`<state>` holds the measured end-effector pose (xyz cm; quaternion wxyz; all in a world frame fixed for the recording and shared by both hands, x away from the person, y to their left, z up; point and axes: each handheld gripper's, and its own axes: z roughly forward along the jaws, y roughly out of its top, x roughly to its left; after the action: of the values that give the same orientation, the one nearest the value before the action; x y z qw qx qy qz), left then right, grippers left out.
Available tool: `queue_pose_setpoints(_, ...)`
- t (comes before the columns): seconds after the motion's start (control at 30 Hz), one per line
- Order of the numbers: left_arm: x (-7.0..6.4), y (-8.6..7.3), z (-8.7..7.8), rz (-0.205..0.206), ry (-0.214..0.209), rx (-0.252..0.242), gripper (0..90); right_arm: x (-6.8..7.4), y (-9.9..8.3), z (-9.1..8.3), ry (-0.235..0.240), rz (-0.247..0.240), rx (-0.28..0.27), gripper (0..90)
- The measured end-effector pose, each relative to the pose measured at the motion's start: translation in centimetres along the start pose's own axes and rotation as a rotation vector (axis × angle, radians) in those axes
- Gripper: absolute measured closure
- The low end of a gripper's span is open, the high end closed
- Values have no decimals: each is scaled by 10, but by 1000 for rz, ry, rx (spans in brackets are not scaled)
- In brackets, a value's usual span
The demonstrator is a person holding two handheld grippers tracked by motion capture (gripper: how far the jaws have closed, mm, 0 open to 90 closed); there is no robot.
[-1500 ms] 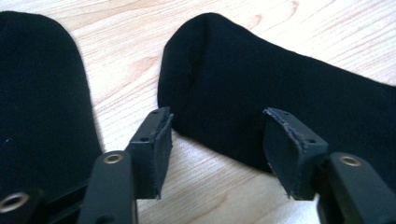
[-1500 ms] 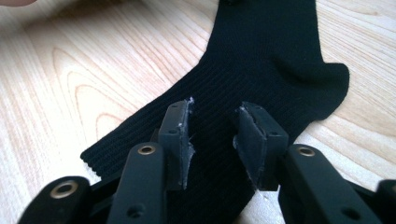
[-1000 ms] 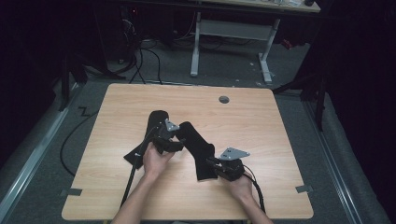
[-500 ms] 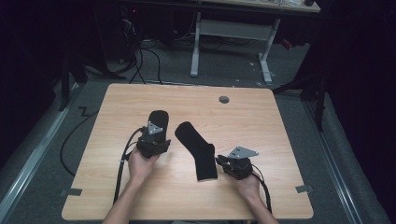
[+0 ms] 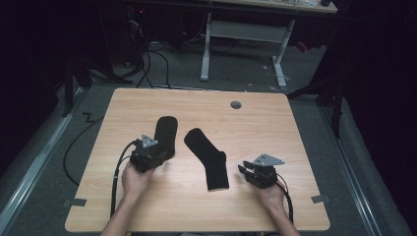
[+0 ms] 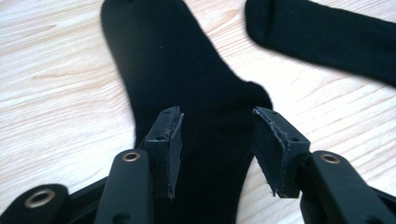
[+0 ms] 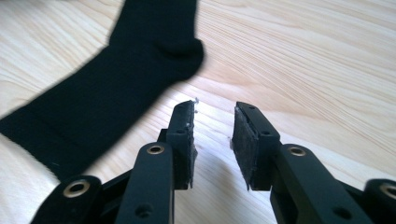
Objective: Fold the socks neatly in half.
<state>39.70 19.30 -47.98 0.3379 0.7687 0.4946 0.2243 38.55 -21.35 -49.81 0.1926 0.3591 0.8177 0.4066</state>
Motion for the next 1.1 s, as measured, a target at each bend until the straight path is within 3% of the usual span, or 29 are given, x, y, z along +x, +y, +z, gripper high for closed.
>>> queue_pose_setpoints(0.4,17,-15,-8,-2,49,23,533,-26,-13,-8,-72,60,14,635)
queue_pose_setpoints(0.57,18,-19,-8,-3,34,35,527,-31,-15,-11,-99,58,26,622)
queue_pose_setpoints(0.67,18,-21,-6,1,29,62,521,-37,-19,-16,-118,80,33,613)
queue_pose_setpoints(0.97,18,-22,-7,16,9,73,510,-49,-30,-24,-155,120,39,602)
queue_pose_setpoints(1.1,20,-23,-5,11,11,74,511,-50,-30,-22,-159,122,77,575)
